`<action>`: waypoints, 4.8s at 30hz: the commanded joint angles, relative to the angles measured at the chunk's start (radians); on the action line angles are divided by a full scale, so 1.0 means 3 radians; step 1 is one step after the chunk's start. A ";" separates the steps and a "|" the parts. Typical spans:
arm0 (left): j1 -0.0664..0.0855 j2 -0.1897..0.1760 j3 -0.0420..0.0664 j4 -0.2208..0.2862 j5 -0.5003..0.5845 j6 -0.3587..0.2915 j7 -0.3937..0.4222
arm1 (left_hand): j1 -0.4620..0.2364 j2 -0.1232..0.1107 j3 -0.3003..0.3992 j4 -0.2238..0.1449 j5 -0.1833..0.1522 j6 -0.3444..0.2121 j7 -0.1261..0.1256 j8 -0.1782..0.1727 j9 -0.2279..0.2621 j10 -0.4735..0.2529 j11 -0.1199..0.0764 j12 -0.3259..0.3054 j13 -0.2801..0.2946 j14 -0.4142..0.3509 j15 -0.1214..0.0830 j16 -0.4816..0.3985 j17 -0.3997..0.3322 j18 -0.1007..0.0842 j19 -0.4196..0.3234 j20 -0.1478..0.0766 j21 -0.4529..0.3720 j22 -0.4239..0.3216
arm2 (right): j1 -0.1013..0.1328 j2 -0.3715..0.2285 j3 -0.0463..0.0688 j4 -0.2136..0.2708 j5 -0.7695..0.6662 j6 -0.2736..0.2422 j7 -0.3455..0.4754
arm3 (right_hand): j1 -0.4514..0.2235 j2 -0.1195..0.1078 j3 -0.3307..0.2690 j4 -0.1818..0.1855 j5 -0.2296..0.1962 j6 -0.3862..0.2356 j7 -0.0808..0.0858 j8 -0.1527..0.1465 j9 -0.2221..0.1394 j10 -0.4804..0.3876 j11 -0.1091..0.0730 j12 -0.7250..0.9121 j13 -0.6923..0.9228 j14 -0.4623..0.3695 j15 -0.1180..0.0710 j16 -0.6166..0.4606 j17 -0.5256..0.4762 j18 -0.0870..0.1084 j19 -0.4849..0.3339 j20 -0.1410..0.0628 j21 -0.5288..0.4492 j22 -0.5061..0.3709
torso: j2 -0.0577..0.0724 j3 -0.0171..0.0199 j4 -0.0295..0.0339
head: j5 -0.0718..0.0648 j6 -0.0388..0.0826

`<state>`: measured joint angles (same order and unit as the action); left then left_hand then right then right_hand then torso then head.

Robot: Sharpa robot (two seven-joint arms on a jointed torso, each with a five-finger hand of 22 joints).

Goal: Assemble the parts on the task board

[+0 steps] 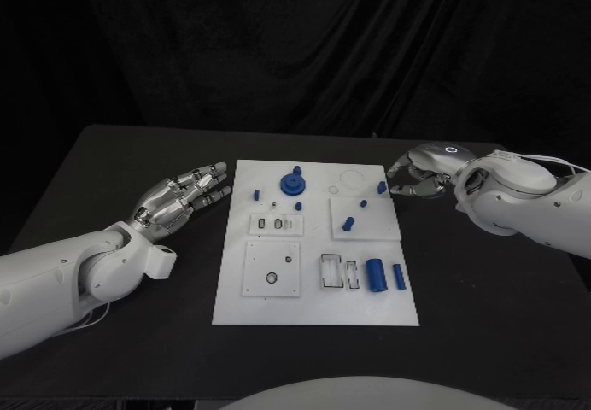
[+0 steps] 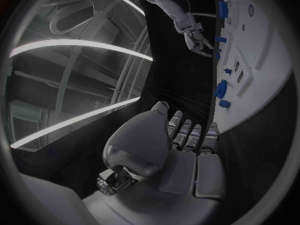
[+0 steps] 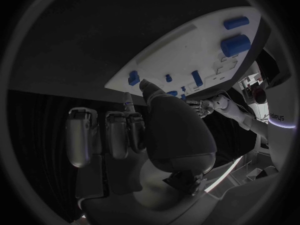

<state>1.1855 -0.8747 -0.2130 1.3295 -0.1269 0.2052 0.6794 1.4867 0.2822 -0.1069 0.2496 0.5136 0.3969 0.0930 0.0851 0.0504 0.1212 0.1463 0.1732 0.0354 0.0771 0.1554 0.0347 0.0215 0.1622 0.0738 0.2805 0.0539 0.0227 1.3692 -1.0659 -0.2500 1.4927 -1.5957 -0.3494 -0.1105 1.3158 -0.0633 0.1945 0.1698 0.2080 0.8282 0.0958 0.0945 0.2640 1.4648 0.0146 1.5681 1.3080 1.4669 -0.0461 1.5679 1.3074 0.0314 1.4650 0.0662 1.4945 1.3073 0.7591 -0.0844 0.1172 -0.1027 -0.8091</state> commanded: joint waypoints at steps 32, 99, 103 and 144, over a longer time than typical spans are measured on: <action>-0.0032 0.0004 0.0003 -0.0006 0.0004 0.0044 0.0319 | 0.0019 -0.0023 0.0029 -0.0008 0.0021 -0.0004 0.0015 -0.0014 0.0004 -0.0018 0.0004 0.0003 0.0000 -0.0011 0.0011 -0.0019 -0.0002 0.0067 -0.0019 0.0004 -0.0012 -0.0002 | -0.0068 0.0254 0.0003 -0.0266 -0.0019 0.0134 -0.0189 | 0.0036 -0.0019 -0.0104 0.0100 -0.0205 -0.0095 0.0011 -0.0035 -0.0020 0.0353 -0.0017 0.0009 0.0876 0.0346 -0.0012 0.0010 0.0878 -0.0016 0.0158 -0.0016 -0.0062 0.0748 | -0.0005 -0.0004 0.0001 | 0.0006 -0.0032; -0.0101 -0.0014 0.0004 -0.0027 0.0004 0.0063 0.0291 | 0.0024 -0.0024 0.0054 -0.0024 0.0027 -0.0011 0.0017 -0.0017 0.0003 -0.0024 0.0006 0.0001 -0.0001 -0.0015 0.0014 -0.0021 -0.0003 0.0066 -0.0022 0.0005 -0.0014 -0.0002 | 0.0102 0.0294 0.0017 0.0360 -0.0048 -0.0396 -0.0147 | 0.0312 0.0121 -0.0019 -0.0112 0.0452 0.0599 -0.0047 0.0326 0.0345 0.0353 -0.0047 0.0009 0.0876 0.0346 -0.0046 0.0010 0.0878 -0.0019 0.0175 -0.0054 -0.0064 0.0764 | -0.0004 -0.0002 -0.0003 | 0.0041 -0.0070; -0.0102 -0.0006 0.0004 -0.0026 0.0004 0.0061 0.0288 | 0.0024 -0.0024 0.0054 -0.0024 0.0027 -0.0011 0.0017 -0.0017 0.0003 -0.0024 0.0006 0.0001 -0.0001 -0.0015 0.0014 -0.0021 -0.0003 0.0066 -0.0022 0.0005 -0.0014 -0.0002 | 0.0145 0.0351 0.0017 0.0581 -0.0136 -0.0366 -0.0182 | 0.0307 0.0114 -0.0021 -0.0114 0.0468 0.0591 -0.0040 0.0321 0.0352 0.0353 -0.0043 0.0009 0.0876 0.0346 -0.0041 0.0010 0.0878 -0.0021 0.0179 -0.0050 -0.0059 0.0767 | -0.0006 -0.0002 -0.0005 | 0.0034 -0.0068; -0.0103 0.0047 0.0004 -0.0058 0.0004 0.0098 0.0256 | 0.0028 -0.0026 0.0070 -0.0036 0.0037 -0.0008 0.0018 -0.0016 0.0004 -0.0024 0.0003 0.0002 -0.0001 -0.0016 0.0016 -0.0022 -0.0003 0.0066 -0.0024 0.0005 -0.0016 -0.0003 | -0.0202 0.1205 0.0017 0.0273 -0.0465 0.0098 -0.0464 | 0.0217 0.0068 -0.0045 -0.0116 0.0441 0.0512 0.0007 0.0255 0.0402 0.0353 0.0020 0.0009 0.0876 0.0346 0.0009 0.0010 0.0878 0.0014 0.0115 -0.0007 -0.0192 0.0719 | -0.0008 -0.0006 -0.0008 | 0.0030 -0.0122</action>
<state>1.1561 -0.8627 -0.2131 1.3112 -0.1270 0.2201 0.6795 1.4907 0.2783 -0.0902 0.2384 0.5215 0.3969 0.0930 0.0851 0.0502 0.1211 0.1462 0.1731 0.0354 0.0771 0.1554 0.0347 0.0215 0.1622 0.0738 0.2805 0.0538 0.0227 1.3112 -0.7062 -0.2455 1.5758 -1.7216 -0.3521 -0.2175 1.3902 -0.0408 0.1846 0.1380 0.3468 0.9890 0.0997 0.1746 0.3770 1.4665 0.0129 1.5681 1.3073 1.4633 -0.0497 1.5679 1.3074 0.0316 1.4650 0.0590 1.4426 1.3075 0.7577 -0.0851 0.1155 -0.0928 -0.8446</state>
